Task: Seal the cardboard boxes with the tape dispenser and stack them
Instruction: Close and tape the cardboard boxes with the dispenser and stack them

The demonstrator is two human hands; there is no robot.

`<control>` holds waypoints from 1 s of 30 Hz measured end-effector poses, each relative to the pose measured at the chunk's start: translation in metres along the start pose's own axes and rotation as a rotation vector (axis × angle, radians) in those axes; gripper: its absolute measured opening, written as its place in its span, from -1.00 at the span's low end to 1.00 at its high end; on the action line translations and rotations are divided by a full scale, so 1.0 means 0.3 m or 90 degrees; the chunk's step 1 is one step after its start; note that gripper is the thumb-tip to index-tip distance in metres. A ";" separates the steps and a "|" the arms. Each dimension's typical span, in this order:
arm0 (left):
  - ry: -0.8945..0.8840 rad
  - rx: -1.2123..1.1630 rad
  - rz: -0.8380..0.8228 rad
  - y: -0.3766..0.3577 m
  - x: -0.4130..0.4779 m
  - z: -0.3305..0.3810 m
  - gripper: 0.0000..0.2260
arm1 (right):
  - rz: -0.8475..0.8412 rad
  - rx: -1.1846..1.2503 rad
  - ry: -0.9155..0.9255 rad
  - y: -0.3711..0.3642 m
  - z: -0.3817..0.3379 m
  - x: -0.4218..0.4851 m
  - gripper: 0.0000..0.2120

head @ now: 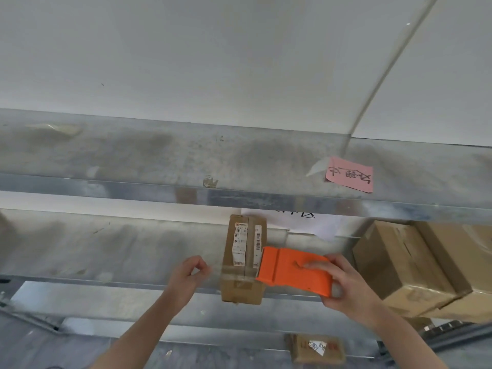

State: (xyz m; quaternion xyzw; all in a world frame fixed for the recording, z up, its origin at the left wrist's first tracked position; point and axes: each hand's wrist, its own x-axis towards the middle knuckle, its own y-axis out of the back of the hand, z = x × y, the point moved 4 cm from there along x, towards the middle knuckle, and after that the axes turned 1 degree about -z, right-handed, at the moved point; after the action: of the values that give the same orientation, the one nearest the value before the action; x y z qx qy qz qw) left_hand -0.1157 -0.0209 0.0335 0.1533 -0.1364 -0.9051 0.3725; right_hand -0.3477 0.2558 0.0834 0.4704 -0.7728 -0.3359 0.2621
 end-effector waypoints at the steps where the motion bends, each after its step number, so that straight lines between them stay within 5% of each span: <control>1: 0.020 -0.017 -0.018 -0.008 0.012 -0.018 -0.80 | -0.012 0.002 -0.007 -0.012 0.007 0.005 -0.30; 8: 0.180 -0.142 -0.148 -0.143 0.046 -0.123 -0.80 | -0.051 0.040 -0.062 -0.068 0.084 -0.001 -0.28; 14: 0.227 -0.140 -0.046 -0.180 0.069 -0.157 -0.81 | -0.039 0.071 -0.089 -0.092 0.101 0.003 -0.23; 17: 0.056 0.008 0.051 -0.072 0.074 -0.107 -0.48 | -0.042 0.083 -0.090 -0.105 0.103 0.004 -0.22; 20: -0.206 0.162 -0.173 -0.088 0.049 0.026 -0.48 | -0.042 0.091 -0.083 -0.104 0.095 0.003 -0.24; 23: -0.237 0.281 -0.310 -0.143 0.054 0.010 -0.35 | -0.041 0.079 -0.075 -0.105 0.080 -0.010 -0.25; 30: -0.329 0.376 -0.210 -0.158 0.078 -0.024 -0.46 | -0.021 -0.036 -0.022 -0.056 0.063 -0.073 -0.33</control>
State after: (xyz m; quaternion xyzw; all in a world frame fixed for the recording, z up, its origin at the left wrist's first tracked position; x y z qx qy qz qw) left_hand -0.1588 -0.0062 0.0058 0.0411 -0.4523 -0.8833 0.1161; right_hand -0.3430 0.2751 0.0565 0.4693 -0.7599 -0.3697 0.2562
